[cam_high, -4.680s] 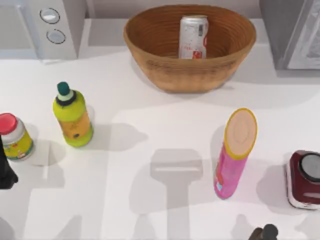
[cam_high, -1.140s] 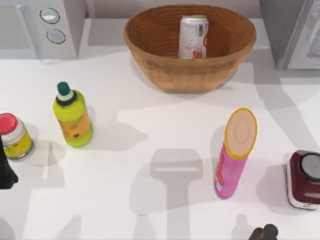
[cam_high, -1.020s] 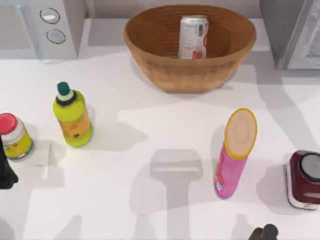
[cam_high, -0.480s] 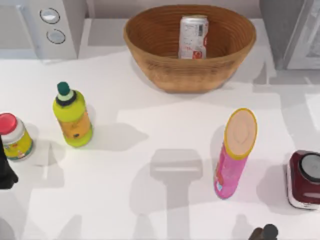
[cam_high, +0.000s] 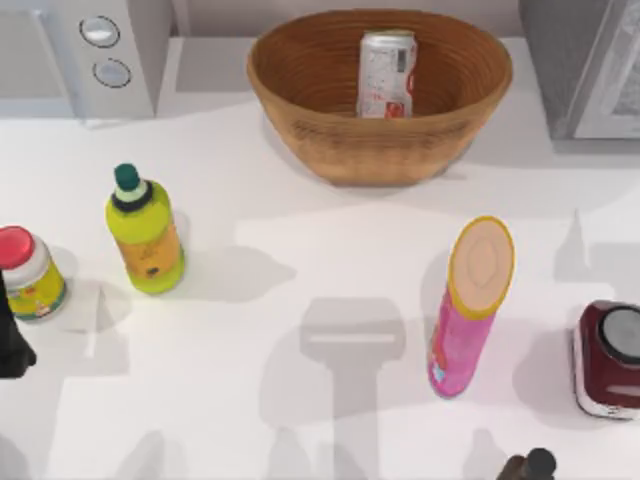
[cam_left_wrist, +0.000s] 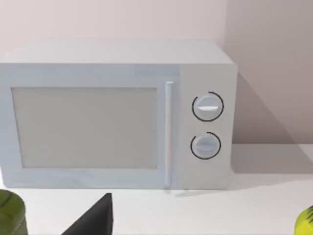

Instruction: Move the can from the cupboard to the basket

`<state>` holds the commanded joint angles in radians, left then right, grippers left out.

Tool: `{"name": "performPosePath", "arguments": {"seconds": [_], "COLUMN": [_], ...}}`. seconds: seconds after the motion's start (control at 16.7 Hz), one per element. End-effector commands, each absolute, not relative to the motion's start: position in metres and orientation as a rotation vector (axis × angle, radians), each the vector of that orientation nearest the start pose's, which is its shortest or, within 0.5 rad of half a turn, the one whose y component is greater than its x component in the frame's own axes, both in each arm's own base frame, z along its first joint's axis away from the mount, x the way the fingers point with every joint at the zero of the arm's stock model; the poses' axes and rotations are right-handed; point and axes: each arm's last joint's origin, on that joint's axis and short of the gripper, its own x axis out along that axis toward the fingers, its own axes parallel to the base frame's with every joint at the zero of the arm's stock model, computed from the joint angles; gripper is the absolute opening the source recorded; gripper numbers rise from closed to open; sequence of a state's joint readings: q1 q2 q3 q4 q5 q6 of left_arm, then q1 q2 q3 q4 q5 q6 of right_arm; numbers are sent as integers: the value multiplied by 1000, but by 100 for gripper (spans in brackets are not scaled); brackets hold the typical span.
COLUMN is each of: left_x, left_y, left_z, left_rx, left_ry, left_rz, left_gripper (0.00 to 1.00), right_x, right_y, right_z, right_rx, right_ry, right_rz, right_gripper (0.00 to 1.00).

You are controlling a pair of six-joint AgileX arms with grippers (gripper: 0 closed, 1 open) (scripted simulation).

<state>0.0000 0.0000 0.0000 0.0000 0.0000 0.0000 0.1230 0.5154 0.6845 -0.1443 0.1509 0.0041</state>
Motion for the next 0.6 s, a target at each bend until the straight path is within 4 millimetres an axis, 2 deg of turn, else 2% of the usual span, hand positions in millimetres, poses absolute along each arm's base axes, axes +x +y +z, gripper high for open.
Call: {"name": "performPosePath", "arguments": {"seconds": [0.18,0.36,0.48,0.6], "left_x": [106,106,106,106], "left_y": [-1,-1,-1,-1], "left_z": [160,160,160,160], "left_rx": [0,0,0,0], "left_ry": [0,0,0,0], "left_rz": [0,0,0,0], "left_gripper": [100,100,100,100], "right_x": [112,106,105,105], "right_y": [6,2,0,-1], "right_z": [275,218,189,169], "right_rx": [-1,-1,-1,0], "right_ry": [-17,-1,0,0], "right_rz": [-17,-9,-5,-2], "right_gripper": [100,100,100,100]}}
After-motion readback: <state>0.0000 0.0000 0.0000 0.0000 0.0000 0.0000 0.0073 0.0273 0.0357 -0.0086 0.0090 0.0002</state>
